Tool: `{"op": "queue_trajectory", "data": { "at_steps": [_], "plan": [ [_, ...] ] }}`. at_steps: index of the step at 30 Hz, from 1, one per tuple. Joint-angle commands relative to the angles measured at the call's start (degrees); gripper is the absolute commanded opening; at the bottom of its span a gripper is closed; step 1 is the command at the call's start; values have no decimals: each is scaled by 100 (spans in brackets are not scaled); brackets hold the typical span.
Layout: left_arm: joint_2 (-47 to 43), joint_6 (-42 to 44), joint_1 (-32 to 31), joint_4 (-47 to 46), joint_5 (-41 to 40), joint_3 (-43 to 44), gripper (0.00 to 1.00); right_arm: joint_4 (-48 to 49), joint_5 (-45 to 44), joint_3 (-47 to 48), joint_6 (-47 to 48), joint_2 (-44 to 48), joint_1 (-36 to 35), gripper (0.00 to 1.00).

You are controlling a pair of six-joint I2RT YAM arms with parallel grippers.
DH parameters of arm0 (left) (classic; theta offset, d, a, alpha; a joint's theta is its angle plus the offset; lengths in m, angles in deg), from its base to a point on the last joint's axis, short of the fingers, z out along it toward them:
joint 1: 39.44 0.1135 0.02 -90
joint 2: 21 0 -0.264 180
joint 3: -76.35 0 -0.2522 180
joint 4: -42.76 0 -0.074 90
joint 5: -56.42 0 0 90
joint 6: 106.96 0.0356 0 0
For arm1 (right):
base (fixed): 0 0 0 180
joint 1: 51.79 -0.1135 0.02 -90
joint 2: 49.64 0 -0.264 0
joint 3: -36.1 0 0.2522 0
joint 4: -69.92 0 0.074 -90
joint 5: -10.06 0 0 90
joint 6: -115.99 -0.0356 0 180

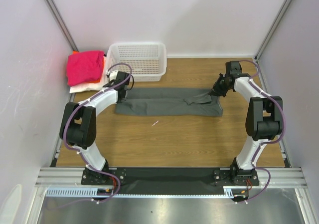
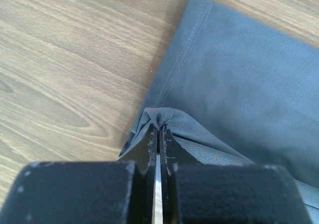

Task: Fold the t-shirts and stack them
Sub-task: Fold the tshirt

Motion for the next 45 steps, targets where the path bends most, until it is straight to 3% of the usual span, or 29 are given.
{"op": "queue_trajectory", "data": {
  "at_steps": [1,11,17,20,22,24,25,27,28,31,33,38,42,45],
  "plan": [
    [88,-197,87,17,-98,249,0,227,6,336,107,-142,55,0],
    [387,-268,131,-19,-27,635,1,227,68,652,124,-485,72,0],
    [563,-171,140,-10,-124,820,28,280,252,731,159,-739,72,0],
    [537,-119,149,-124,-168,811,38,254,463,985,203,-880,72,11],
    [519,-127,158,-142,-212,864,45,183,516,1144,265,-977,64,30],
    [458,-110,167,-107,-273,951,48,87,481,1380,326,-995,72,37],
    [414,-118,175,-72,-291,969,50,34,446,1469,379,-978,72,45],
    [196,-119,175,-63,-335,935,60,-72,367,1636,441,-925,64,52],
    [107,-118,175,-80,-318,900,63,-115,349,1680,476,-838,64,61],
    [-279,13,184,-281,-21,645,75,-256,261,1760,537,-636,72,71],
    [-420,136,184,-431,226,339,80,-300,270,1690,546,-512,72,72],
    [-747,489,263,-1680,1632,-541,79,-151,314,1129,520,-117,64,72],
    [-325,111,430,-1434,1773,-411,68,-186,323,776,520,6,37,71],
    [-123,66,579,-1748,1949,-445,62,-133,305,539,450,112,2,69]
  ]
}}
